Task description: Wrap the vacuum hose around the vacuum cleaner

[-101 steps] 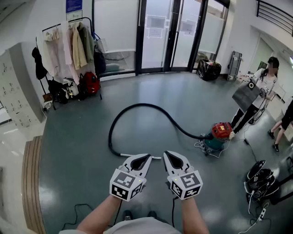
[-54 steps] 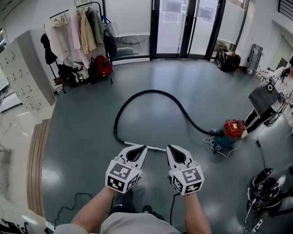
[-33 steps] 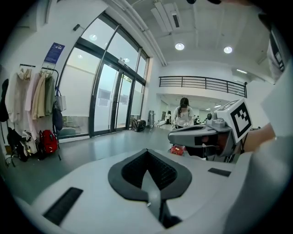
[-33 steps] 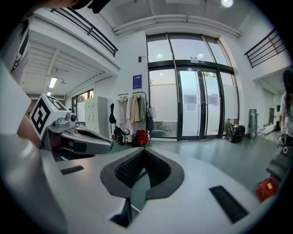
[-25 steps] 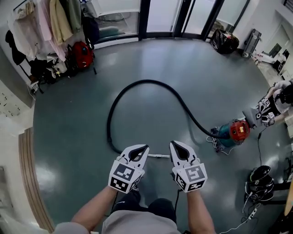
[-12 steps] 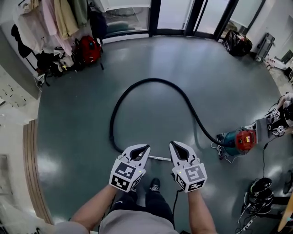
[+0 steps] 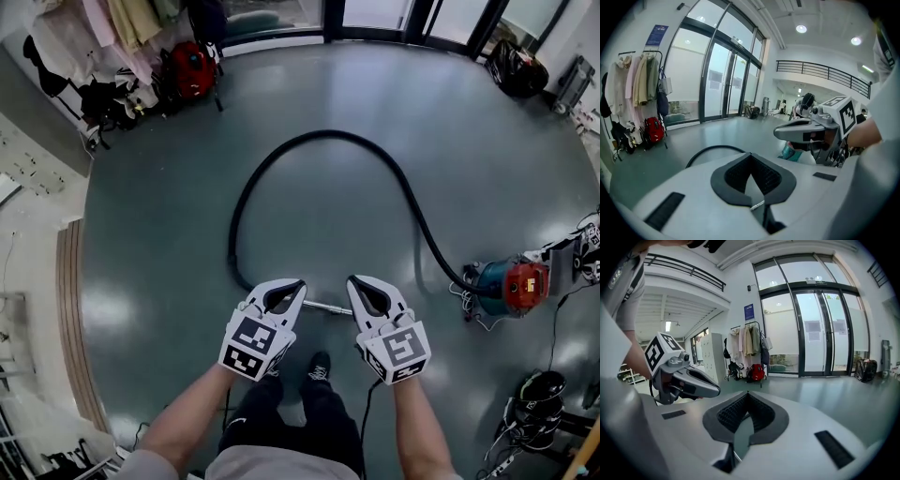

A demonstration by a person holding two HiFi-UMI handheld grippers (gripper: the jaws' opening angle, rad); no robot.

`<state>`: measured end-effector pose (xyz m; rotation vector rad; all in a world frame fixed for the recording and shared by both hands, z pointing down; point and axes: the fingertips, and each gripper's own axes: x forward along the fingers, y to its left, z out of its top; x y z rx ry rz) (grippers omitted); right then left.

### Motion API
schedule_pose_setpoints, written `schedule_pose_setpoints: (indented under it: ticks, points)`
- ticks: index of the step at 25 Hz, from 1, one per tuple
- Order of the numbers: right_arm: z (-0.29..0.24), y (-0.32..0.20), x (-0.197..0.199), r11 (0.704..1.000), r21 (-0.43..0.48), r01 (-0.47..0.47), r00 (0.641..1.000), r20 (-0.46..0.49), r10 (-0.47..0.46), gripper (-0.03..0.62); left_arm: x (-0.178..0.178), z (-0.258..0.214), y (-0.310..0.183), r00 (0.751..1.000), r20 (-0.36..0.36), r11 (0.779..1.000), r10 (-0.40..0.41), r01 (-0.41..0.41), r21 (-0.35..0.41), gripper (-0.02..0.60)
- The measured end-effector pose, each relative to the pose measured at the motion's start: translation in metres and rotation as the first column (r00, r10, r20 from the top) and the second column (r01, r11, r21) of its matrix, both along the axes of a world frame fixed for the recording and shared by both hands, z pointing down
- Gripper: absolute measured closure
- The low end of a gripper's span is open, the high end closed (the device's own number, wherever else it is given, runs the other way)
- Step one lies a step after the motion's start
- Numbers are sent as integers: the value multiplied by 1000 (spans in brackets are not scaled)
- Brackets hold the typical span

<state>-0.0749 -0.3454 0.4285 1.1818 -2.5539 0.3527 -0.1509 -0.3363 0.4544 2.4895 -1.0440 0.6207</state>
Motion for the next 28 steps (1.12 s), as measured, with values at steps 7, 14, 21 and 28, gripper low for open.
schedule_pose_setpoints:
  ticks: [7, 14, 21, 28]
  points:
    - [160, 8, 1, 996, -58, 64, 994, -89, -69, 591, -7, 171, 11, 995, 94, 994, 33, -23, -106, 577]
    - [363, 39, -25, 969, -188, 157, 968, -164, -189, 516, -25, 349, 33, 987, 106, 976, 118, -96, -194, 577]
    - [549, 55, -35, 915, -298, 273, 900, -258, -352, 461, -35, 512, 34, 966, 155, 956, 209, -168, -242, 577]
    - [712, 76, -14, 825, -419, 379, 782, -331, -528, 409, -23, 650, 38, 921, 220, 923, 322, -253, -290, 577]
